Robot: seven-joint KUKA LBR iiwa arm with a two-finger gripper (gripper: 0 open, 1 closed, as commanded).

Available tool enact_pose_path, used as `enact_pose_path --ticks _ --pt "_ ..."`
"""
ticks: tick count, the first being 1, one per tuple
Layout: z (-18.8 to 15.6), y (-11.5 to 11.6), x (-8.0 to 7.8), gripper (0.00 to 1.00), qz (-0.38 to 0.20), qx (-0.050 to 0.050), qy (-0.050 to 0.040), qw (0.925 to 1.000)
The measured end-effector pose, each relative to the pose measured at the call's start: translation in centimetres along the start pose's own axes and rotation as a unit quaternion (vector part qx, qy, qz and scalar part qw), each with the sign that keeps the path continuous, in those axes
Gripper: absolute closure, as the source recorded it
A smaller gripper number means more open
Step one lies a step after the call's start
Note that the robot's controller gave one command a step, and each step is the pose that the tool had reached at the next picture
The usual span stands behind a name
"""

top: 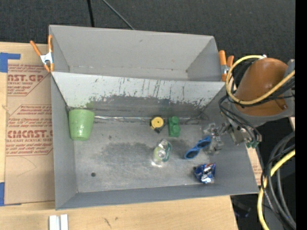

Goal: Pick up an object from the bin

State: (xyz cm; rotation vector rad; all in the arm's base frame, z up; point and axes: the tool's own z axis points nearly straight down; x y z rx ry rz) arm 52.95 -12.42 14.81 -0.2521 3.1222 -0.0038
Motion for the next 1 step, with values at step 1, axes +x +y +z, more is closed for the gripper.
enact_pose_path --ticks 1 --pt "-7.01 0.77 -0.08 1.00 -0.003 0.000 -0.0007 1.0000"
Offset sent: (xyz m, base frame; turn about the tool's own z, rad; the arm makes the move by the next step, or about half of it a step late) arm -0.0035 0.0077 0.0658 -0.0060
